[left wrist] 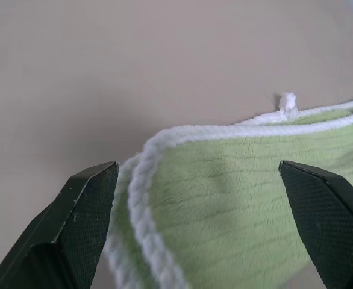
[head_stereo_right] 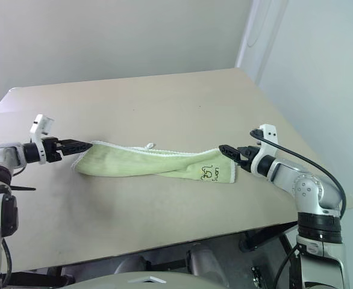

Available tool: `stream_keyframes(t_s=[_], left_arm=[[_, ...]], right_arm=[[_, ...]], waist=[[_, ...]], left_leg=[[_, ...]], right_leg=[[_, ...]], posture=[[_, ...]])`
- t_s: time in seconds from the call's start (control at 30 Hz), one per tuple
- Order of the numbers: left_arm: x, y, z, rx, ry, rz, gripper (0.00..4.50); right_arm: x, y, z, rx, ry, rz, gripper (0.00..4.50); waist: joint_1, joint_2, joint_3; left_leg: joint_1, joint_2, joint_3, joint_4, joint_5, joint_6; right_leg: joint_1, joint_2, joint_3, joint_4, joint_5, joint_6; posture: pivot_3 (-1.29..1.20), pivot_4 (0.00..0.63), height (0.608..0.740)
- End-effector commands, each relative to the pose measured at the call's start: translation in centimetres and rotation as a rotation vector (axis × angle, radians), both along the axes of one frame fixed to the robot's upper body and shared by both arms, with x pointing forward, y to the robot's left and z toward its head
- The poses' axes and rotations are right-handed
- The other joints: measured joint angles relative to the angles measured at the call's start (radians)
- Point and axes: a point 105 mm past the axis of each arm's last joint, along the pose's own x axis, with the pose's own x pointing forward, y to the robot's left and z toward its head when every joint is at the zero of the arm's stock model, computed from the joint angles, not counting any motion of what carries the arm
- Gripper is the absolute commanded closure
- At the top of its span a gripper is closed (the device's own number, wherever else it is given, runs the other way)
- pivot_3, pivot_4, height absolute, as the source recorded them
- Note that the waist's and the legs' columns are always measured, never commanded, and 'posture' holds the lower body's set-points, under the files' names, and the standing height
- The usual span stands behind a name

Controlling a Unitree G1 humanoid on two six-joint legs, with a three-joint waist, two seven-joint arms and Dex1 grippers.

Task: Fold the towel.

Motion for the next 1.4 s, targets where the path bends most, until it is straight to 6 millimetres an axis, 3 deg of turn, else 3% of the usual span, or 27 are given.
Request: stream_keyframes(t_s=[0.03, 0.17, 0.3, 0.47, 0.6, 0.8, 0.93, 1.27, 1.4], left_arm=[[0.1, 0.5, 2.6, -0.002, -0.075, -0.019, 0.0], [-0.1, 0.4, 2.7, -0.002, -0.075, -0.03, 0.0], [-2.0, -3.5, 1.2, 0.088, -0.132, -0.32, 0.0], [-2.6, -4.4, 0.7, 0.112, -0.141, -0.365, 0.0], [-2.8, -8.1, 0.1, 0.053, -0.2, -0.476, 0.0], [-2.9, -9.2, -0.7, 0.055, -0.188, -0.511, 0.0], [-2.5, -9.7, -0.6, 0.054, -0.199, -0.517, 0.0], [-2.5, -9.8, -0.6, 0.054, -0.201, -0.518, 0.0], [-2.5, -10.1, -0.2, 0.047, -0.218, -0.517, 0.0]], right_arm=[[-1.0, 0.2, 2.5, 0.076, -0.087, 0.03, 0.02], [-1.6, 0.3, 2.7, 0.106, -0.086, 0.034, 0.02], [-4.5, 0.9, 1.6, 0.327, -0.023, -0.006, 0.02], [-5.2, 0.9, 1.5, 0.369, -0.001, -0.029, 0.02], [-7.7, 0.8, 0.2, 0.588, 0.12, -0.08, 0.02], [-8.6, 2.0, -1.1, 0.663, 0.233, -0.113, 0.02], [-8.4, 2.6, -2.3, 0.665, 0.291, -0.147, 0.02], [-8.3, 2.7, -2.4, 0.666, 0.302, -0.157, 0.02], [-5.0, 3.1, -4.4, 0.647, 0.371, -0.242, 0.02]], waist=[[0.001, 0.0, 0.0], [-0.002, 0.0, 0.0], [0.0, 0.002, -0.002], [-0.003, 0.002, -0.001], [0.006, 0.005, -0.004], [-0.02, 0.006, -0.004], [-0.03, 0.007, -0.003], [-0.028, 0.007, -0.003], [-0.038, 0.006, -0.003]], left_leg=[[0.0, 0.0, 0.0, 0.0, 0.0, 0.0], [0.0, 0.0, 0.0, 0.0, 0.0, 0.0], [0.0, 0.001, 0.0, -0.002, 0.0, 0.001], [0.0, 0.001, 0.0, 0.002, 0.0, 0.0], [0.002, 0.001, 0.0, 0.002, 0.0, 0.0], [0.002, 0.002, 0.002, 0.002, 0.0, 0.0], [0.002, 0.002, 0.001, 0.002, 0.0, 0.0], [0.001, 0.002, 0.001, 0.001, 0.0, 0.0], [0.001, 0.002, 0.002, 0.002, 0.0, 0.0]], right_leg=[[0.0, 0.0, 0.0, 0.0, 0.0, 0.0], [0.001, 0.0, 0.0, 0.0, 0.0, 0.0], [0.002, 0.001, 0.0, 0.001, 0.0, 0.0], [0.001, 0.001, 0.001, 0.001, -0.002, -0.001], [0.008, 0.001, 0.001, 0.0, -0.001, -0.001], [0.007, 0.003, 0.004, 0.0, -0.001, 0.0], [0.007, 0.003, 0.003, 0.0, -0.001, -0.001], [0.007, 0.003, 0.004, -0.002, -0.001, -0.001], [0.007, 0.003, 0.005, -0.002, 0.0, -0.001]], posture=[[0.0, 0.0, 0.74], [0.0, 0.0, 0.74], [0.0, 0.0, 0.74], [0.0, 0.0, 0.74], [0.0, 0.0, 0.74], [0.0, 0.0, 0.74], [0.0, 0.0, 0.74], [0.0, 0.0, 0.74], [0.0, 0.0, 0.74]])
